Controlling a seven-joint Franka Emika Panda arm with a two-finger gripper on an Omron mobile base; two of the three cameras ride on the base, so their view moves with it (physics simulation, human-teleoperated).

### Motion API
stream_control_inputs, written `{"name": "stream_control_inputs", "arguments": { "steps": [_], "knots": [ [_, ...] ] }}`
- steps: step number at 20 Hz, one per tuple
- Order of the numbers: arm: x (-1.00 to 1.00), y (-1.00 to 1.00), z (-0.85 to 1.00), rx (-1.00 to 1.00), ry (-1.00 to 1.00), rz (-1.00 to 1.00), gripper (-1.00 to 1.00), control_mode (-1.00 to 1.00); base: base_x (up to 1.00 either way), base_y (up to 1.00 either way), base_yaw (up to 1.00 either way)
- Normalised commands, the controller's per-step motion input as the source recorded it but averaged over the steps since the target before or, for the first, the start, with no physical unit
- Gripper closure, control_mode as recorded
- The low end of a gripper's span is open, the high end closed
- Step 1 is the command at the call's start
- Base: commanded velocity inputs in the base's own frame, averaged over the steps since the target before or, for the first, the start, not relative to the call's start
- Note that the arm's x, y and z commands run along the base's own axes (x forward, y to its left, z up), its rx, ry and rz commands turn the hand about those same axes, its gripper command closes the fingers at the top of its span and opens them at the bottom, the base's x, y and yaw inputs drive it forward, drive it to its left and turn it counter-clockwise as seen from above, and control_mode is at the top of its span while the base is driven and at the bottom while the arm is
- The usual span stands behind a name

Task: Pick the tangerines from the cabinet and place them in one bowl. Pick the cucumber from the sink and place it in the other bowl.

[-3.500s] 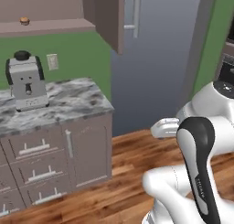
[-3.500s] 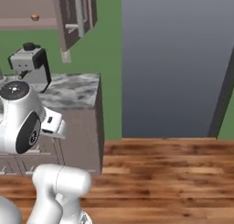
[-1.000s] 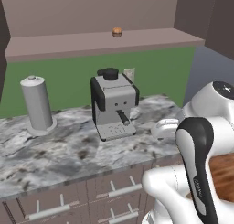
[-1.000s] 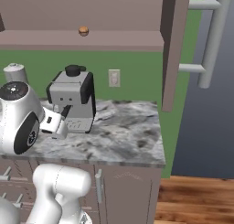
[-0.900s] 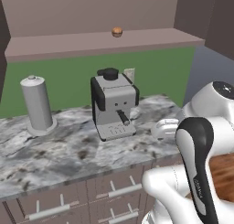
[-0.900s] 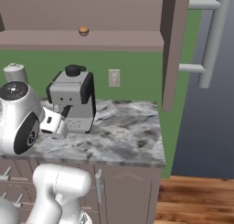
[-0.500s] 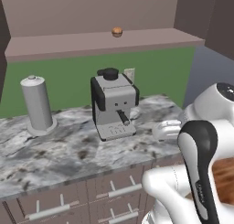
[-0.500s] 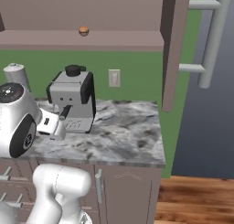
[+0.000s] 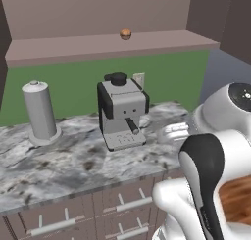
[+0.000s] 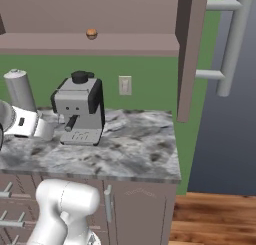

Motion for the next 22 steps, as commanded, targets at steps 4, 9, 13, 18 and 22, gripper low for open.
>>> {"name": "stream_control_inputs", "arguments": {
  "steps": [4,9,13,18,22],
  "knots": [
    [0.16,0.26,0.73,0.0,-0.21,-0.01,-1.0,-1.0,0.0,0.0,0.0],
    [0.61,0.13,0.57,0.0,-0.23,-0.01,-1.0,-1.0,0.0,0.0,0.0],
    [0.24,0.06,0.4,0.0,-0.24,0.0,-1.0,-1.0,0.0,0.0,0.0],
    [0.02,0.0,0.39,0.0,-0.02,0.0,-1.0,-1.0,0.0,0.0,0.0],
    [-0.2,0.0,0.29,0.09,-0.04,0.02,-1.0,-1.0,0.0,0.0,0.0]
  ]
}}
